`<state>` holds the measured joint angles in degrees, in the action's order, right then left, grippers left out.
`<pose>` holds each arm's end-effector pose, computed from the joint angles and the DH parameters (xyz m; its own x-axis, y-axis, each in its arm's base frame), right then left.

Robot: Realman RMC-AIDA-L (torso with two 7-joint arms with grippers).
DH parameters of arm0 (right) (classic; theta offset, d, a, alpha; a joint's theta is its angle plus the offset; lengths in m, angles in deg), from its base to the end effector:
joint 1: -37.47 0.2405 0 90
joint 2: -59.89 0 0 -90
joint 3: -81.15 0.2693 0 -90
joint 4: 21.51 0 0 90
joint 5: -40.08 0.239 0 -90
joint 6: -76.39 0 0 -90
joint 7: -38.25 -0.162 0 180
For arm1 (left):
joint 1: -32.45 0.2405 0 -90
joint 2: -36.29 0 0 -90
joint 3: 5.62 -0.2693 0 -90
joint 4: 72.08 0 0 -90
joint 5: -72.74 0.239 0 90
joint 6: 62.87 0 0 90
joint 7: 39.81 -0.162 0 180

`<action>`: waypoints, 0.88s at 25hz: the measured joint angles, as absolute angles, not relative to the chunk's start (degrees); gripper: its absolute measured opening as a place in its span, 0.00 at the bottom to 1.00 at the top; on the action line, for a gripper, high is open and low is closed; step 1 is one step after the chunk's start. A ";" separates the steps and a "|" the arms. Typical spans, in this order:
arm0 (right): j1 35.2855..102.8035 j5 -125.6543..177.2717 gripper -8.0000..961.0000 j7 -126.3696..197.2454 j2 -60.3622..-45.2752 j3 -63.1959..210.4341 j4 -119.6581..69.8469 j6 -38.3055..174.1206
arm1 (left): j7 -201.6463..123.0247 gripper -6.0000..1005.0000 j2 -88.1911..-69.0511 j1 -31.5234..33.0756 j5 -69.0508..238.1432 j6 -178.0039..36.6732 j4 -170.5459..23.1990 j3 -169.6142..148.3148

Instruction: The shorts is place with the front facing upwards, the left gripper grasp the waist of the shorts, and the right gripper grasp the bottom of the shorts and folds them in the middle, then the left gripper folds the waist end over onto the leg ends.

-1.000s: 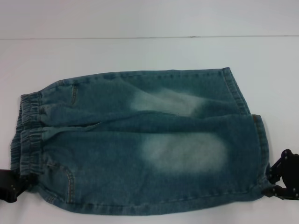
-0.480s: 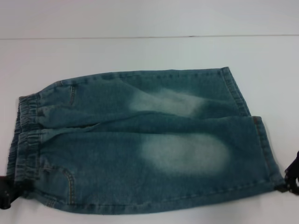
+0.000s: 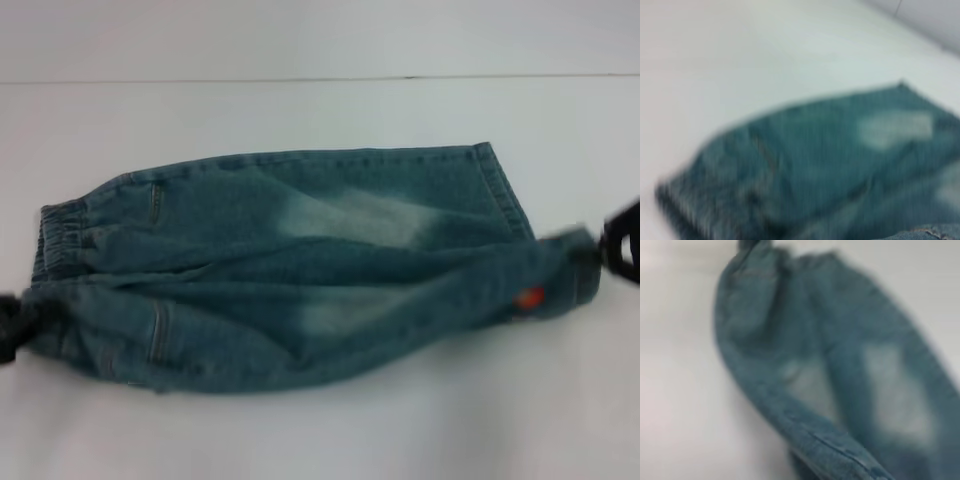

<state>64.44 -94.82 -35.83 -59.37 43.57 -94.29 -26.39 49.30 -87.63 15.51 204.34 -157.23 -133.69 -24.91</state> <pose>0.2801 0.3522 0.0792 0.9995 -0.0286 -0.0100 -0.0303 -0.9435 -0.3301 -0.3802 0.2862 0.0606 0.6883 0.5627 0.4579 0.7231 -0.5830 -0.3705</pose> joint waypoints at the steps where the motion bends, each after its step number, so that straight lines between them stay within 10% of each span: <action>1: 64.66 -93.30 0.02 -35.83 -59.42 43.95 -94.20 -24.68 | 49.21 0.05 -87.66 15.31 203.10 -157.22 -133.77 -24.99; 22: 72.30 -82.42 0.02 -35.07 -59.77 36.66 -68.97 22.87 | 45.16 0.05 -87.55 5.18 190.99 -123.04 -120.26 -37.47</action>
